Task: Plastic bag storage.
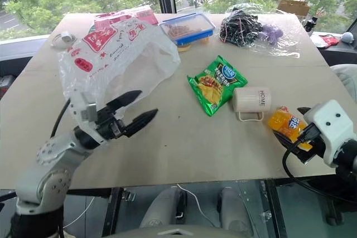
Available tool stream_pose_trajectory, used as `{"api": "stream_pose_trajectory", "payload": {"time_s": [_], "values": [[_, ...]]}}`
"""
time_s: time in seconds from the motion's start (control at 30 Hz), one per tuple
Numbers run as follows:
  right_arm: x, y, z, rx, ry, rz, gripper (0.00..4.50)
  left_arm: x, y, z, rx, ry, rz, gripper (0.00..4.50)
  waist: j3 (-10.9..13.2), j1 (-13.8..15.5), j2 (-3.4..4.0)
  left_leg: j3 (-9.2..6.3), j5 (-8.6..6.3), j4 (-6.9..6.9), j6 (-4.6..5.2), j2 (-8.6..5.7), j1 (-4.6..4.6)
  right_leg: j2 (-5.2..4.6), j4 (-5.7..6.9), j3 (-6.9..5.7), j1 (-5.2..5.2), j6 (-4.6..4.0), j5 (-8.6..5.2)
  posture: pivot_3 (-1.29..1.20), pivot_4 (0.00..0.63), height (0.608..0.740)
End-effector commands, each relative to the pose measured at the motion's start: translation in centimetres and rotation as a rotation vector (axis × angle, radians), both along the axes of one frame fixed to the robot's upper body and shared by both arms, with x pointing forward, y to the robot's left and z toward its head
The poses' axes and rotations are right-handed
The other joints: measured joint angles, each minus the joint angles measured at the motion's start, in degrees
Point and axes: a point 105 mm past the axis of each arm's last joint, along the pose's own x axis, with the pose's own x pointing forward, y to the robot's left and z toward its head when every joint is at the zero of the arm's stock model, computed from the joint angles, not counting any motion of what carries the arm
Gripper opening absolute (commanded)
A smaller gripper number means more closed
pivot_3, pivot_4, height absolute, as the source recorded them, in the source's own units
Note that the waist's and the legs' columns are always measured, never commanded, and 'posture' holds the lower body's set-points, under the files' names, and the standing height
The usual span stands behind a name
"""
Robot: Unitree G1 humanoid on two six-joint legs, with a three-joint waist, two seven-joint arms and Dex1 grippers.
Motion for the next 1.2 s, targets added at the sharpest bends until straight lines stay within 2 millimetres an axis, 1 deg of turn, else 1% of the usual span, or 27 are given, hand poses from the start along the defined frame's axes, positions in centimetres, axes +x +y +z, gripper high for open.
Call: {"api": "stream_pose_trajectory", "payload": {"time_s": [0.03,0.1,0.13,0.17,0.2,0.23,0.3,0.33,0.43,0.5,0.6,0.7,0.83,0.9,0.97,1.07,1.2], "values": [[0.0,0.5,0.1,-0.006,-0.019,0.023,4.50,-3.4,1.7,-0.2,0.063,-0.011,0.097,4.37,0.0,-0.1,0.00,0.05,-0.03,0.00,0.03,0.04,0.02,0.00,-0.03,0.03,0.02,-0.01,0.00,0.00,0.150,0.740],[0.0,1.0,0.0,-0.015,-0.025,0.059,4.50,-4.4,3.5,-1.2,0.070,0.045,0.182,4.37,0.0,0.2,-0.05,0.05,-0.05,0.00,0.06,0.04,0.01,-0.04,-0.06,0.00,0.01,0.05,-0.04,0.00,0.150,0.740],[-0.1,1.4,-0.1,-0.011,-0.033,0.089,4.50,-4.3,4.7,-1.5,0.055,0.075,0.249,4.37,0.0,0.5,-0.06,0.04,-0.05,0.00,0.06,0.04,0.02,-0.06,-0.08,-0.03,0.02,0.16,-0.10,0.00,0.150,0.740],[-0.2,1.8,0.0,-0.007,-0.043,0.122,4.50,-4.1,5.3,-1.6,0.048,0.088,0.280,4.37,0.0,0.9,-0.01,-0.05,-0.05,0.07,0.06,0.03,0.01,-0.07,-0.08,-0.12,0.06,0.22,-0.14,0.00,0.150,0.740],[-0.4,2.2,0.2,-0.009,-0.056,0.151,4.50,-3.9,5.5,-1.5,0.046,0.088,0.289,4.37,0.0,1.2,0.01,-0.22,-0.05,0.18,0.05,0.03,0.01,-0.10,-0.07,-0.28,0.11,0.24,-0.15,0.00,0.150,0.740],[-0.6,2.9,0.4,0.011,-0.070,0.199,4.50,-3.7,5.7,-1.4,0.038,0.088,0.297,4.37,0.0,1.3,0.02,-0.27,-0.19,0.26,-0.18,0.08,0.02,-0.13,-0.07,-0.42,0.19,0.24,-0.15,0.00,0.150,0.740],[-1.4,4.4,1.2,0.061,-0.093,0.314,4.50,-3.1,5.9,-1.2,0.015,0.089,0.313,4.37,0.0,1.2,0.02,-0.33,-0.21,0.40,-0.22,0.14,-0.04,-0.29,-0.07,-0.55,0.24,0.24,-0.15,0.00,0.150,0.740],[-1.7,4.8,1.4,0.074,-0.099,0.345,4.50,-2.9,5.9,-1.1,0.008,0.090,0.321,4.37,0.0,1.0,0.03,-0.30,-0.22,0.42,-0.22,0.14,-0.04,-0.36,-0.07,-0.55,0.24,0.24,-0.15,0.00,0.150,0.740],[-2.6,6.4,2.5,0.099,-0.151,0.464,4.50,-2.5,6.0,-1.6,0.010,0.120,0.335,4.37,0.0,0.4,0.02,-0.19,-0.27,0.41,-0.09,0.13,-0.06,-0.37,-0.08,-0.65,0.26,0.25,-0.14,0.00,0.150,0.740],[-3.1,7.0,2.8,0.109,-0.160,0.511,4.50,-2.5,6.2,-2.1,0.018,0.147,0.351,4.37,0.0,0.2,0.02,-0.14,-0.23,0.41,0.10,0.14,-0.06,-0.29,-0.08,-0.61,0.27,0.21,-0.12,0.00,0.150,0.740],[-3.4,7.6,3.1,0.109,-0.184,0.552,4.50,-2.6,6.2,-2.5,0.021,0.167,0.358,4.37,0.0,0.3,0.01,-0.09,-0.31,0.41,0.09,0.21,-0.06,-0.15,-0.11,-0.55,0.26,0.05,-0.04,0.00,0.150,0.740],[-3.5,7.7,3.2,0.109,-0.194,0.562,4.50,-3.4,6.1,-2.8,0.035,0.176,0.351,4.37,0.0,0.3,0.00,-0.07,-0.32,0.44,0.09,0.21,-0.06,-0.18,-0.13,-0.55,0.26,0.08,-0.06,0.00,0.150,0.740],[-3.3,7.8,3.2,0.108,-0.201,0.563,4.50,-3.9,6.3,-3.0,0.035,0.182,0.364,4.37,0.0,0.4,0.01,-0.08,-0.36,0.45,0.02,0.24,-0.05,-0.44,-0.13,-0.56,0.22,0.20,-0.13,0.00,0.150,0.740],[-3.1,7.8,3.1,0.106,-0.201,0.564,4.50,-3.5,7.3,-3.6,0.028,0.193,0.377,4.37,0.0,0.4,0.01,-0.11,-0.39,0.45,-0.03,0.25,-0.05,-0.44,-0.12,-0.59,0.22,0.20,-0.13,0.00,0.150,0.740],[-3.0,7.9,3.1,0.105,-0.203,0.565,4.50,-3.2,7.8,-4.1,0.018,0.206,0.389,4.37,0.0,0.4,0.03,-0.11,-0.45,0.45,-0.13,0.25,-0.05,-0.44,-0.13,-0.60,0.22,0.20,-0.13,0.00,0.150,0.740],[-2.8,7.9,3.2,0.101,-0.207,0.566,4.50,-2.7,7.6,-4.3,0.016,0.201,0.385,4.37,0.0,0.4,0.02,-0.10,-0.45,0.45,-0.14,0.24,-0.05,-0.42,-0.13,-0.59,0.22,0.19,-0.12,0.00,0.150,0.740],[-2.6,7.8,3.3,0.095,-0.212,0.561,4.50,-1.1,7.4,-4.7,0.026,0.201,0.397,4.37,0.0,0.5,-0.01,-0.09,-0.34,0.46,0.08,0.22,-0.08,-0.38,-0.18,-0.61,0.23,0.06,-0.04,0.00,0.150,0.740]]}}
